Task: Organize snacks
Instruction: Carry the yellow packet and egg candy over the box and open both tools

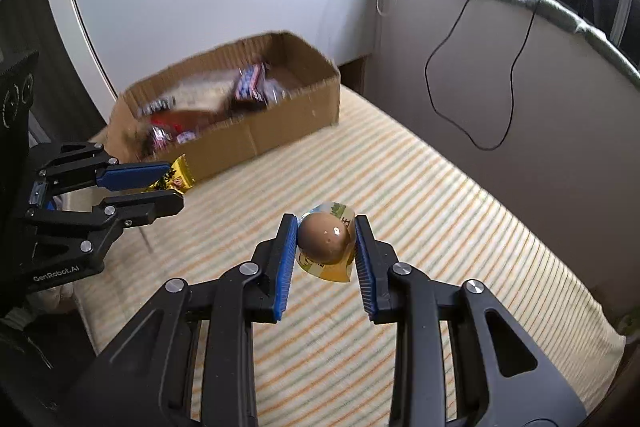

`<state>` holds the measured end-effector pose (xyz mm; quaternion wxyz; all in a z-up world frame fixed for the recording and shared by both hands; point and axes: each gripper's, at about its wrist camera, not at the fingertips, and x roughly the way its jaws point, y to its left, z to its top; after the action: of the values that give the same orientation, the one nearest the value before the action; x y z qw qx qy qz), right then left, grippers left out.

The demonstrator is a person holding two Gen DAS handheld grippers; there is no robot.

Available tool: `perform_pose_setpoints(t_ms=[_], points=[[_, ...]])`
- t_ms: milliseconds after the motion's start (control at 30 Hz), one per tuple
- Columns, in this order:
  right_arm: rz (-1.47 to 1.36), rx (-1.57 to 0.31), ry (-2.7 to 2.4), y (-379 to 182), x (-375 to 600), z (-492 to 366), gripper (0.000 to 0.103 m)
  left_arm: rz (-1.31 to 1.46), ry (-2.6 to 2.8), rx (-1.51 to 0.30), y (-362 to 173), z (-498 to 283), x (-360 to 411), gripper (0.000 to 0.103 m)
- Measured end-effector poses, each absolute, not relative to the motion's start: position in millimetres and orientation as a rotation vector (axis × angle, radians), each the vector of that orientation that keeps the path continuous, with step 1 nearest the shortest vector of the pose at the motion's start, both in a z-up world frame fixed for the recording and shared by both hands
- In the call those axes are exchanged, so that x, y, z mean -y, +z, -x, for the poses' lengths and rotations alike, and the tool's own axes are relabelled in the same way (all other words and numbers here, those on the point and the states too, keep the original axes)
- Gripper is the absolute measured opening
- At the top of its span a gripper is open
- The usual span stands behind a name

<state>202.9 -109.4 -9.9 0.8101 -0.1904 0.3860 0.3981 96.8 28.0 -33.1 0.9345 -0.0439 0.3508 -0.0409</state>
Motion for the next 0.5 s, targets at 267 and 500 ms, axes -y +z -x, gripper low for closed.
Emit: perform_pose_setpoints(t_ms=[267,500], points=[[0.389,-0.786,0.884,10,64,-220,0.029,0.096,-0.020,-0.693,-21,-110,-78,0.021],[0.381,-0.784,0.907,12,22,-238,0.029,0.100,0.012,-0.691,-15,-134,-112,0.021]])
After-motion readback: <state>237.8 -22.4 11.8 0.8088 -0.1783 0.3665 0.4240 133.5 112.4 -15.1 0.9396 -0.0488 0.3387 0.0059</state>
